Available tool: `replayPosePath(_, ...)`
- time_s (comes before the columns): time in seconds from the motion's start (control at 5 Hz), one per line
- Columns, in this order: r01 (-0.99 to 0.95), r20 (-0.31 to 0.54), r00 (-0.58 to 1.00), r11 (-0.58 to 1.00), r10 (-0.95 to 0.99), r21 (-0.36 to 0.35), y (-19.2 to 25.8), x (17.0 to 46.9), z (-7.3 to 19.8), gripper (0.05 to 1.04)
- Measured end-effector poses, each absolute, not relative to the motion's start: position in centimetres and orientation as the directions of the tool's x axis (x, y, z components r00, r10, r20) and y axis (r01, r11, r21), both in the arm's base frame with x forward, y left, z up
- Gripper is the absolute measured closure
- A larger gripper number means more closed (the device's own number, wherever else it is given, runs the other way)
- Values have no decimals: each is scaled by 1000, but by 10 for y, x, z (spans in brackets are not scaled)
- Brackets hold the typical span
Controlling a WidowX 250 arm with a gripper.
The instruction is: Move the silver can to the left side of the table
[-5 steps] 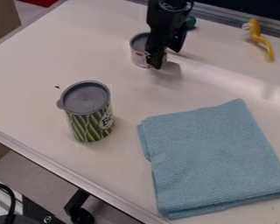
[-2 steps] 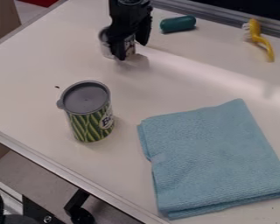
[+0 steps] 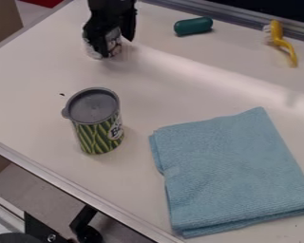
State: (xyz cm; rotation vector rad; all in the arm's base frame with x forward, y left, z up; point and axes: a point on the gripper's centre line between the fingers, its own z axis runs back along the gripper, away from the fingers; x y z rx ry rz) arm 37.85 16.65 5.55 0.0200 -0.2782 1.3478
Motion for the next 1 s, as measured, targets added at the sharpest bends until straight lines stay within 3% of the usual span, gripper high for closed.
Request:
replayPosePath(0.2, -964, 207, 190, 222, 960, -148, 169, 379, 59, 87)
replayPosePath(0.4, -949, 149, 271, 290, 951, -127, 146, 377, 50, 87)
replayPosePath(0.6, -903, 127, 394, 409, 910, -132, 103, 372, 60, 87)
replayPosePath(1.0, -674, 125, 726, 736, 676, -69, 24, 364, 66, 87)
